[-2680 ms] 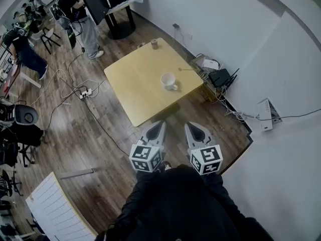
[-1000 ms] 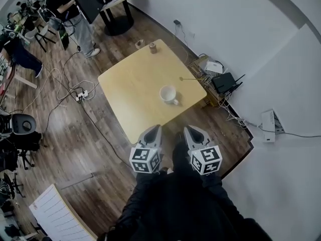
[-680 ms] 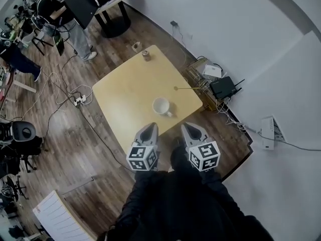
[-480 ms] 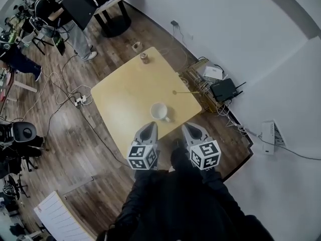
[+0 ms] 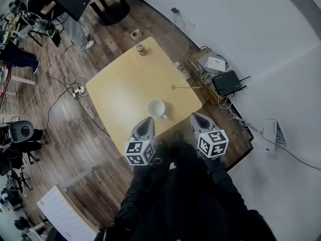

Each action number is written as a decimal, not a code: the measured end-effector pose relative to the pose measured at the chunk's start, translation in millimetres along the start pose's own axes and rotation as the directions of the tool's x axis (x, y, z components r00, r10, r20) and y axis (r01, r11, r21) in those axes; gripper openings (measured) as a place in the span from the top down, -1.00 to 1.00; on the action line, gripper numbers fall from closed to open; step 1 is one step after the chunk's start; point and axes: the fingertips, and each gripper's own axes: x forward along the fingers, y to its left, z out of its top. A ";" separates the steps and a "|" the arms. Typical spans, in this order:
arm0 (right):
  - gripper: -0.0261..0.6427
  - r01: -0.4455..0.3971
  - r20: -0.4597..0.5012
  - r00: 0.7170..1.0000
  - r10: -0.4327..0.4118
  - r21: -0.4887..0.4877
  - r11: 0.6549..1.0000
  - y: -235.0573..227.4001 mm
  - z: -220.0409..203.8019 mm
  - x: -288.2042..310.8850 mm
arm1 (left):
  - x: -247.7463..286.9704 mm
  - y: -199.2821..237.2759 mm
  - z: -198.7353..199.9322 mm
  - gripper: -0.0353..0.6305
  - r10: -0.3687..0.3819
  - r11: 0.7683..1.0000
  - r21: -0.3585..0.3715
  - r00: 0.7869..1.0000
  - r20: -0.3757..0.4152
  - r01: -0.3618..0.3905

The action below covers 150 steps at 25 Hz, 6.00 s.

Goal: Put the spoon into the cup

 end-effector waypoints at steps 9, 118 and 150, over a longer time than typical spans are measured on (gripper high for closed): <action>0.85 0.066 -0.072 0.996 -0.059 0.099 0.993 -62.5 -20.8 58.4 | 36.9 40.3 -8.9 0.79 0.031 0.999 -0.017 0.998 -0.052 -0.032; 0.85 -0.039 0.157 0.987 0.045 -0.044 0.998 94.4 80.6 55.5 | -38.5 80.2 60.9 0.79 0.024 1.000 -0.014 0.995 0.102 -0.023; 0.86 -0.020 0.329 0.936 0.123 -0.299 0.954 193.3 161.8 17.7 | -62.6 31.2 168.1 0.79 -0.057 0.991 0.133 0.955 0.292 0.019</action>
